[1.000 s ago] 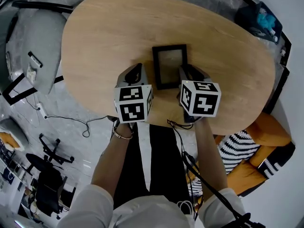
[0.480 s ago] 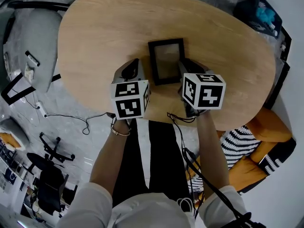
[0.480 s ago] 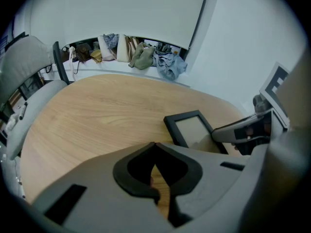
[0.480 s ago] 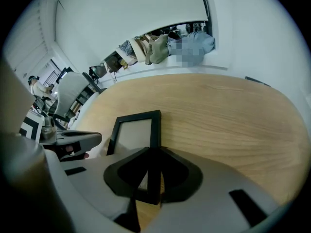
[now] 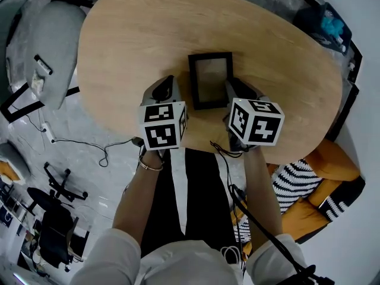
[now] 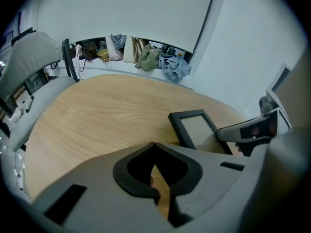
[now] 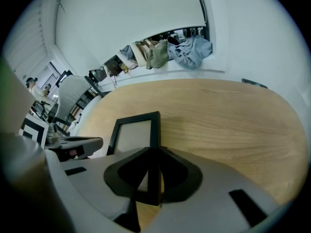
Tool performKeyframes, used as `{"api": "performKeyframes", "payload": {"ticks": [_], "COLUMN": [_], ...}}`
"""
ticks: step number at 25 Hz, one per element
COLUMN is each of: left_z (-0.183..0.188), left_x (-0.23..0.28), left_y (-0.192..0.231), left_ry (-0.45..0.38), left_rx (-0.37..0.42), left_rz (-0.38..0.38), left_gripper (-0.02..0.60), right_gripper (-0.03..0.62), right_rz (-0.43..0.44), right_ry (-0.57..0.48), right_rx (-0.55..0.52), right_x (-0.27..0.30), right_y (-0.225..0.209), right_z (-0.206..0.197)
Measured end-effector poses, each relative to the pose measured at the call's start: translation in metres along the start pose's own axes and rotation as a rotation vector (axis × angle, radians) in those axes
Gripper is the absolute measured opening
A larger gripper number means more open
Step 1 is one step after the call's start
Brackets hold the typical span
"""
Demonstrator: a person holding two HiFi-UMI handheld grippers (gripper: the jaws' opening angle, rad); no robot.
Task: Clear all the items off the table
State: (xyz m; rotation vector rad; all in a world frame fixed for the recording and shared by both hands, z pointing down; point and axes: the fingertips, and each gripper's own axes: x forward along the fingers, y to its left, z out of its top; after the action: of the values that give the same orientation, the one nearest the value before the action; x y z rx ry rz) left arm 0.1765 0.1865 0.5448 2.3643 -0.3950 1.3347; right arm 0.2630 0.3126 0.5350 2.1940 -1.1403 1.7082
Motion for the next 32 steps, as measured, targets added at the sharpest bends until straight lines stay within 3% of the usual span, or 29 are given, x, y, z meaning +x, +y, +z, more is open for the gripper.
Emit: {"api": "performKeyframes", "payload": {"ticks": [7, 17, 32], "left_z": [-0.001, -0.009, -0.051], "left_x": [-0.019, -0.055, -0.117], "left_y": [0.032, 0.119, 0.278], "left_ry": [-0.024, -0.070, -0.139], "left_rx": [-0.048, -0.164, -0.407], "left_rz": [0.028, 0.108, 0.255], "left_gripper": [0.003, 0.003, 0.003], "right_gripper": [0.081, 0.081, 0.081], "right_rz": [0.030, 0.072, 0.180], "right_ry": [-0.015, -0.013, 0.053], "right_rx": [-0.044, -0.156, -0.392], "right_x": [0.005, 0.026, 0.082], "right_y": [0.040, 0.125, 0.311], "right_z": [0.015, 0.037, 0.047]}}
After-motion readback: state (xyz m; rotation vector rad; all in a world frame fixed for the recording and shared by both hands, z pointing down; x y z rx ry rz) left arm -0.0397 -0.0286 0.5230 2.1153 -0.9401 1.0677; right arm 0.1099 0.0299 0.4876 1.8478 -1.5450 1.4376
